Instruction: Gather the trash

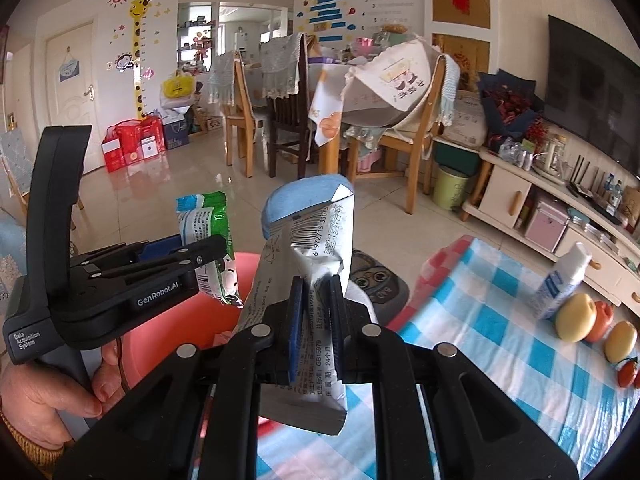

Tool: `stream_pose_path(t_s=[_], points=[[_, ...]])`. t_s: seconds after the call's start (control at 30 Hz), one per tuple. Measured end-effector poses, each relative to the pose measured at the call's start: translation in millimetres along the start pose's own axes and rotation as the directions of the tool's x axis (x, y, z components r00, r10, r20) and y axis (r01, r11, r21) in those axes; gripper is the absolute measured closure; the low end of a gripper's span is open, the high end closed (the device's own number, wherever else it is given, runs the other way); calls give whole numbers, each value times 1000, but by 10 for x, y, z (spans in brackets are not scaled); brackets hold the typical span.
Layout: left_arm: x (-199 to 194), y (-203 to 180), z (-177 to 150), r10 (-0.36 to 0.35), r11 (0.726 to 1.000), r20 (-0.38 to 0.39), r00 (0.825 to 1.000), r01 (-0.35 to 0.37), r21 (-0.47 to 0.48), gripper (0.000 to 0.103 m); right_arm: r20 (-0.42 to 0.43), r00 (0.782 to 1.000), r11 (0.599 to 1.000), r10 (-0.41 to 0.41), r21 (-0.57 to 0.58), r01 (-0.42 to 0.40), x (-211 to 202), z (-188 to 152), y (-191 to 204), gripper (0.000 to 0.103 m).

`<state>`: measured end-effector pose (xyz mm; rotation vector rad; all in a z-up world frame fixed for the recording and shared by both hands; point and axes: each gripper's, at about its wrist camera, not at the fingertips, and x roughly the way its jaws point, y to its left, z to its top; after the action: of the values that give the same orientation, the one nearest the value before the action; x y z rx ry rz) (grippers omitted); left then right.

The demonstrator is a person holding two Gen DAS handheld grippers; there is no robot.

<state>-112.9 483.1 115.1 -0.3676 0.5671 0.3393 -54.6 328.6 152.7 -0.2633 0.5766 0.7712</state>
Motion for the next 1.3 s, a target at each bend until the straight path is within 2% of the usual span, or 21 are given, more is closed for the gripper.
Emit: stream_pose_path(t_s=[0.5,0.53,0.57,0.6,0.63,0.67,0.73,0.8,0.97,1.3], points=[[249,156,-42,66,998,-74,995,-66,10,63,-75,996,998,50,49,-47,486,-166,69,87],[272,146,-48,74,997,-88,993,-73,15,59,-79,995,997,52,55,-48,510,-183,63,86],[303,142,-57,97,995,-100,990,-95,24,52,-98,994,997,50,59,-44,563,-216,69,79],[320,133,-57,127,992,-100,987,-125,32,33,-117,992,998,45,55,-39,607,-246,76,60],[318,131,-55,155,988,-92,984,-152,37,20,-134,990,998,40,53,-33,649,-286,78,50],[307,134,-48,179,984,-83,980,-176,40,17,-132,991,998,33,56,-26,648,-310,65,36],[291,149,-38,185,983,-77,980,-184,29,13,-121,992,998,21,69,-12,613,-351,27,35],[297,169,-35,195,981,-84,977,-194,16,10,-114,993,997,-5,74,14,577,-376,-6,28],[324,123,-30,208,978,-97,973,-206,30,8,-91,994,995,-67,71,73,474,-385,-93,19],[338,-55,-50,233,970,-83,969,-226,87,7,-86,991,994,-100,46,104,392,-432,-116,16]])
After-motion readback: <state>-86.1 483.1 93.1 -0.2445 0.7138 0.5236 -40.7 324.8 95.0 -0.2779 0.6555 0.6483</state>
